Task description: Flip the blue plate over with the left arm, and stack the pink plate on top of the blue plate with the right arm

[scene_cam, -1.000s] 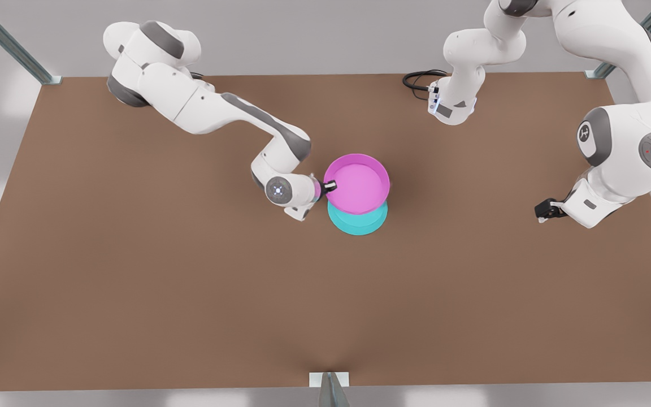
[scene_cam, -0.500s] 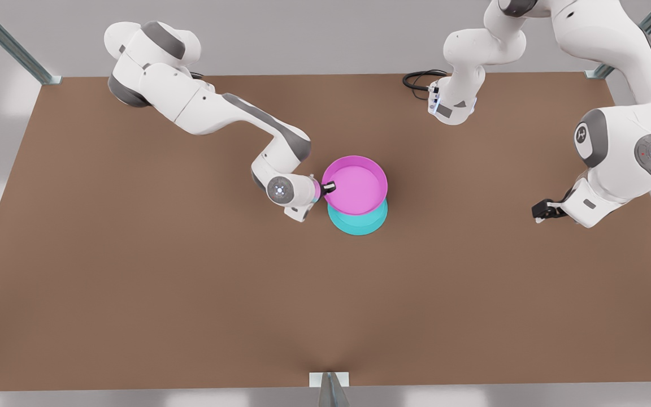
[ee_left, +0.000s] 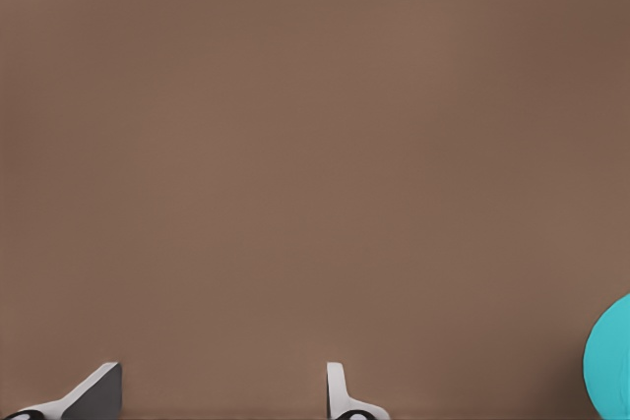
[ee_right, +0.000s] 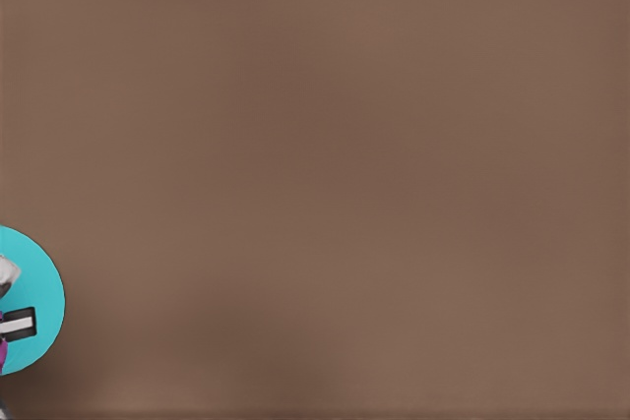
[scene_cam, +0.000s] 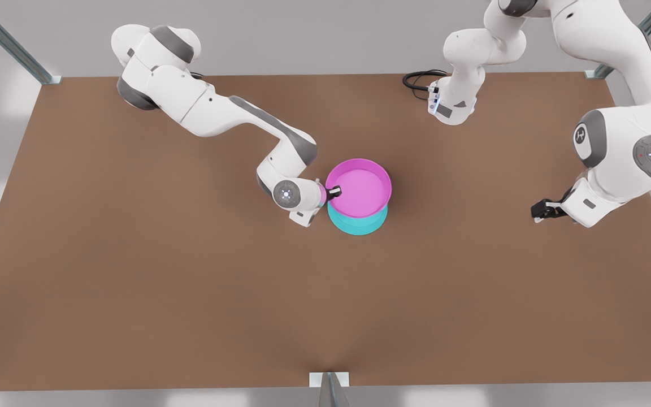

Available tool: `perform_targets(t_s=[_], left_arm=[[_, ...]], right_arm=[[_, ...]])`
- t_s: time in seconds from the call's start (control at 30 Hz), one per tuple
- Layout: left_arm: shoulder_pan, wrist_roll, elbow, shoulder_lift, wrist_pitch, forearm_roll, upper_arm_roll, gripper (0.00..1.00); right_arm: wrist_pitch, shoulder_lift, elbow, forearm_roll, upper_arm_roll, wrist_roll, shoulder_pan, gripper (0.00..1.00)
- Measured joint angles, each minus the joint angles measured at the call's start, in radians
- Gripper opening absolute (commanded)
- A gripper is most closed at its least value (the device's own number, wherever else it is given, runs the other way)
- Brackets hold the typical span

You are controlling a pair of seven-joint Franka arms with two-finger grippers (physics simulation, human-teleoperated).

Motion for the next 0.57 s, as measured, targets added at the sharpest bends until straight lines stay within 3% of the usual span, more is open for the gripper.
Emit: perform_targets(t_s=[0.23, 0.3, 0.33, 0.4, 0.5, 0.57], left_arm=[[-0.004, 0.0, 0.002, 0.0, 0.0, 0.0, 0.0, 1.0], [-0.005, 0.0, 0.002, 0.0, 0.001, 0.0, 0.0, 1.0], [-0.005, 0.0, 0.002, 0.0, 0.001, 0.0, 0.0, 1.0], [-0.007, 0.0, 0.002, 0.0, 0.0, 0.0, 0.0, 1.0], [-0.005, 0.0, 0.002, 0.0, 0.0, 0.0, -0.001, 1.0], [-0.007, 0.0, 0.002, 0.0, 0.0, 0.0, 0.0, 1.0]], right_arm=[[-0.041, -0.013, 0.013, -0.001, 0.015, -0.005, -0.057, 1.0], [-0.378, -0.071, 0.292, -0.027, 0.013, -0.012, -0.093, 1.0], [-0.499, -0.08, 0.409, -0.174, 0.014, -0.017, -0.097, 1.0], [-0.574, -0.212, 0.429, -0.254, 0.001, -0.103, -0.116, 1.0], [-0.619, -0.454, 0.219, -0.088, -0.587, -0.399, -0.036, 1.0], [-0.655, -0.487, 0.198, -0.077, -0.624, -0.41, -0.024, 1.0]])
